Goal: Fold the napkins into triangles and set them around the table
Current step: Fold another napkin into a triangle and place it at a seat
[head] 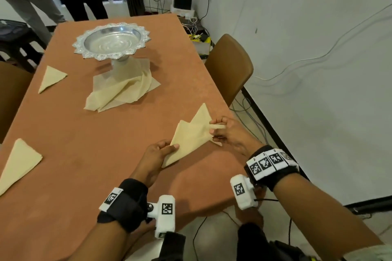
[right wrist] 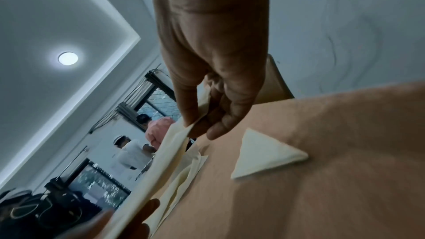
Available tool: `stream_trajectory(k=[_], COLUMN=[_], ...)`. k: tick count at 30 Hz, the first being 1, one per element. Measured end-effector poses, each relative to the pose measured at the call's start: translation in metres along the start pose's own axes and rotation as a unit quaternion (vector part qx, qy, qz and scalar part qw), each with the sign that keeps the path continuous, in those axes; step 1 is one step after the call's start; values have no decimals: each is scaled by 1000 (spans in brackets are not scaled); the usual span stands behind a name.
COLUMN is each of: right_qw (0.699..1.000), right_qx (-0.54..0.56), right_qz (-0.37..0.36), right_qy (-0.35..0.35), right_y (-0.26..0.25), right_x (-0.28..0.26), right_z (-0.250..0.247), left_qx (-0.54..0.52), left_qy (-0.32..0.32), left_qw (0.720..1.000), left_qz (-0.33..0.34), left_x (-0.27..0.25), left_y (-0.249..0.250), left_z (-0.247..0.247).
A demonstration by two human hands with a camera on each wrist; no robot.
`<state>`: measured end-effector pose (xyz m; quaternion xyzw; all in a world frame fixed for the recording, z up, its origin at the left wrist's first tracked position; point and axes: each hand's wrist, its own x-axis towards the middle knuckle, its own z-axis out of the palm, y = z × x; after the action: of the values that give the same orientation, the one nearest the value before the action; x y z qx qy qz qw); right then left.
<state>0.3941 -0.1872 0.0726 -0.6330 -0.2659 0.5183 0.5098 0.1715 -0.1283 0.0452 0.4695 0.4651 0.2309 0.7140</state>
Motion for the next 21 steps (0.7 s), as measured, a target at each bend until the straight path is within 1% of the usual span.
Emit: stream_trajectory(k=[3, 6, 10, 13, 17, 21], right_qw=[997, 991, 983, 974, 962, 939], right_qx=[-58, -87, -122, -162, -214, -287], right_qz=[-15, -27, -18, -23, -44, -86], right_qy=[-56, -100, -138, -158, -163, -172], right_y=[-31, -60, -87, -103, -121, -144], right_x=[47, 95, 146, 180, 223, 266], right_z=[-38, -78, -127, -152, -162, -149], left_qx=[-36, -61, -99, -123, -138, -139], left_qy=[33, 69, 139, 166, 190, 239], left_qw=[999, 996, 985, 978, 971, 959], left_qz=[-9, 0, 24, 30, 36, 62], left_x=[40, 81, 125, 153, 182, 212], left_y=[16, 29, 42, 48, 55, 73], left_z=[41, 85, 132, 157, 180, 181])
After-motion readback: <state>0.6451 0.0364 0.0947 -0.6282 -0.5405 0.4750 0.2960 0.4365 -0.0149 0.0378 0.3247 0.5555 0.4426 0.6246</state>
